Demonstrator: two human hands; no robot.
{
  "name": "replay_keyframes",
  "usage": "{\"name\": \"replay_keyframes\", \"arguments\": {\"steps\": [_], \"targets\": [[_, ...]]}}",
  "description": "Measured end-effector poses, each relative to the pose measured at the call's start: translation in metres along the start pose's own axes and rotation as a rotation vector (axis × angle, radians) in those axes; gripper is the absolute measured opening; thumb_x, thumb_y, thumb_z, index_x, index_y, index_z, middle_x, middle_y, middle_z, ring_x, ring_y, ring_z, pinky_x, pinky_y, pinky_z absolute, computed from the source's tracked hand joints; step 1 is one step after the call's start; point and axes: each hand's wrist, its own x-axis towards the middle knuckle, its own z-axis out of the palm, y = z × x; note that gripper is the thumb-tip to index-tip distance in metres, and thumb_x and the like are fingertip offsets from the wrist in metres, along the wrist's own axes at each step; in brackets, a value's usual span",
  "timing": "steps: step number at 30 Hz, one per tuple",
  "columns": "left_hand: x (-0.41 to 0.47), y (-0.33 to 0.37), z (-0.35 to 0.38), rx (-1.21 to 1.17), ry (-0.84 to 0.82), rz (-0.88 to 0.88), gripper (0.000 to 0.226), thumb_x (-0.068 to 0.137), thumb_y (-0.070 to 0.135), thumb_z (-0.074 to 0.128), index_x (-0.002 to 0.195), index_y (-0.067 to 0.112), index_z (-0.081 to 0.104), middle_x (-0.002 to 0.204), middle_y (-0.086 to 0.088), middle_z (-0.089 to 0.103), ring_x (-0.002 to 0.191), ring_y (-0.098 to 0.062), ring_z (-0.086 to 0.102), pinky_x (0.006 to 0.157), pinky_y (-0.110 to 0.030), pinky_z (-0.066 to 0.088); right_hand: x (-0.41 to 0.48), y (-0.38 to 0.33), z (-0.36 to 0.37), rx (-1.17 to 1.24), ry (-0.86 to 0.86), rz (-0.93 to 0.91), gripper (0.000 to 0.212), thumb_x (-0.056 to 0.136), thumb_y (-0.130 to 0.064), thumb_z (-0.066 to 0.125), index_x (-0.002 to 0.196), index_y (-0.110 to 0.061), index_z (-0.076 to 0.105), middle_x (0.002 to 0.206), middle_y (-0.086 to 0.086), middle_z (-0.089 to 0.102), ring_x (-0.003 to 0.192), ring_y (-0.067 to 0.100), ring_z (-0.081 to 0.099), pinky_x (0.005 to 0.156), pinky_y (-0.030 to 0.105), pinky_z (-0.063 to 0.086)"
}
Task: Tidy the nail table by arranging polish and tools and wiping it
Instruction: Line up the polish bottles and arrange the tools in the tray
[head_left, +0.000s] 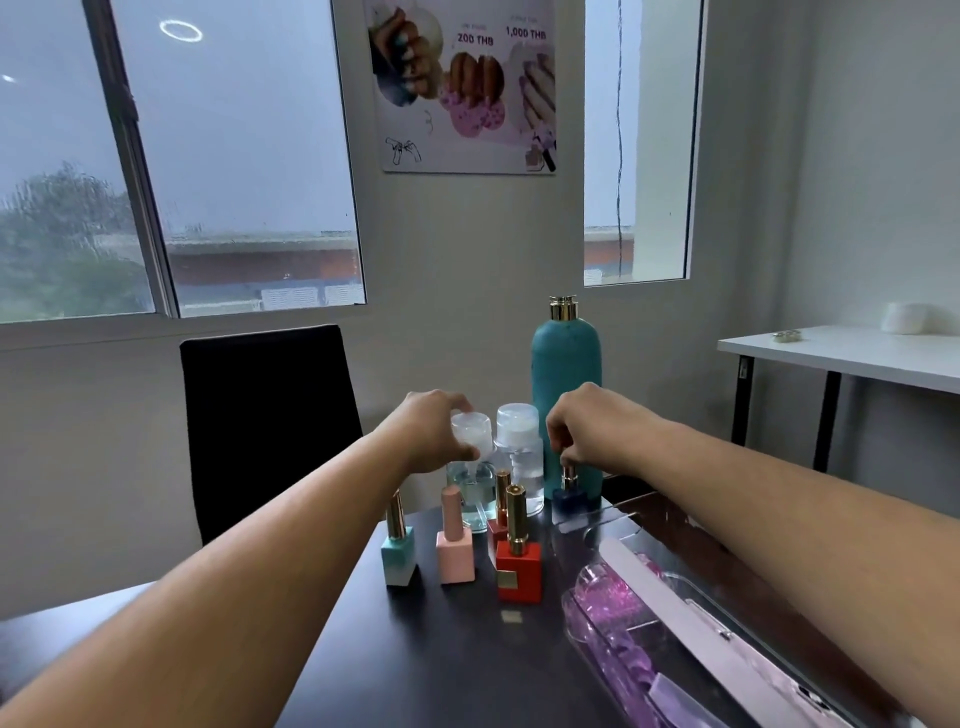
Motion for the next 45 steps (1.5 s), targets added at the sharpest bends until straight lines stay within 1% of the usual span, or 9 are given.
{"name": "replay_keyframes", "arguments": {"steps": [9,13,16,19,22,27,31,36,45], "targets": [[-0.01,-0.005,-0.005,0.001,0.003,0.01,0.067,0.076,0.036,0.074,0.134,0.022,0.045,0.124,-0.004,0.059,0.119,-0.024,0.049,0.1,-0.035,0.042,-0.004,0.002,0.002,-0.078,0.023,-0.021,0.014,0.082,-0.016,0.069,0.095,-0.013,0.069,0.099,0.003,0.069,0.087,0.02,0.064,0.08,0.032,0.053],[-0.028,-0.005,-0.021,-0.023,0.119,0.073,0.049,0.077,0.04,0.072,0.121,0.025,0.055,0.108,0.003,0.061,0.098,-0.014,0.055,0.089,-0.03,0.047,-0.01,-0.004,-0.015,0.021,0.109,-0.04,0.023,0.082,-0.027,0.071,0.101,-0.015,0.069,0.099,-0.002,0.068,0.088,0.014,0.063,0.073,0.02,0.047],[-0.047,-0.004,-0.034,-0.036,0.032,0.15,0.033,0.076,0.042,0.071,0.104,0.026,0.064,0.089,0.013,0.061,0.082,-0.005,0.058,0.08,-0.022,0.049,-0.019,-0.02,-0.031,0.265,0.008,-0.077,0.017,0.079,-0.031,0.074,0.09,-0.019,0.073,0.082,-0.011,0.069,0.075,0.003,0.064,0.064,0.01,0.045],[-0.062,-0.004,-0.038,0.034,-0.126,0.164,0.029,0.075,0.042,0.072,0.1,0.027,0.067,0.082,0.016,0.061,0.08,-0.005,0.061,0.08,-0.021,0.05,-0.028,-0.039,-0.035,0.349,-0.167,-0.099,0.022,0.077,-0.037,0.075,0.091,-0.021,0.074,0.081,-0.011,0.071,0.076,0.001,0.067,0.067,0.011,0.049],[-0.072,-0.004,-0.033,0.049,-0.163,0.146,0.025,0.075,0.035,0.074,0.098,0.025,0.069,0.079,0.014,0.061,0.079,-0.009,0.063,0.077,-0.025,0.054,-0.032,-0.052,-0.029,0.314,-0.212,-0.103,0.025,0.075,-0.034,0.078,0.092,-0.017,0.074,0.08,-0.009,0.071,0.075,0.003,0.066,0.064,0.013,0.048],[-0.073,-0.003,-0.023,0.078,-0.118,0.153,0.018,0.077,0.026,0.073,0.094,0.02,0.067,0.089,0.006,0.07,0.079,-0.01,0.062,0.076,-0.024,0.051,-0.033,-0.063,-0.021,0.228,-0.21,-0.119,0.015,0.075,-0.018,0.078,0.085,-0.008,0.074,0.083,0.005,0.074,0.069,0.009,0.063,0.059,0.015,0.048],[-0.071,-0.002,-0.016,0.088,-0.06,0.178,0.009,0.078,0.021,0.07,0.085,0.017,0.066,0.081,0.005,0.065,0.076,-0.01,0.054,0.067,-0.018,0.038,-0.033,-0.054,-0.023,0.208,-0.196,-0.106,0.013,0.072,-0.019,0.08,0.081,-0.011,0.074,0.069,-0.007,0.067,0.061,0.003,0.057,0.055,0.012,0.043],[-0.06,-0.001,-0.011,0.083,-0.032,0.161,0.009,0.08,0.02,0.066,0.087,0.015,0.068,0.09,0.001,0.069,0.081,-0.012,0.056,0.07,-0.022,0.043,-0.029,-0.034,-0.021,0.2,-0.165,-0.057,0.016,0.07,-0.019,0.082,0.083,-0.013,0.074,0.074,-0.008,0.066,0.073,0.007,0.062,0.069,0.019,0.051],[-0.04,0.005,0.005,0.042,0.015,0.14,0.008,0.078,0.02,0.066,0.085,0.016,0.069,0.087,0.0,0.069,0.086,-0.017,0.062,0.078,-0.027,0.05,-0.006,-0.019,-0.004,0.107,-0.049,-0.055,0.012,0.074,-0.014,0.079,0.083,-0.015,0.071,0.071,-0.013,0.053,0.078,0.013,0.06,0.069,0.021,0.047]]}}
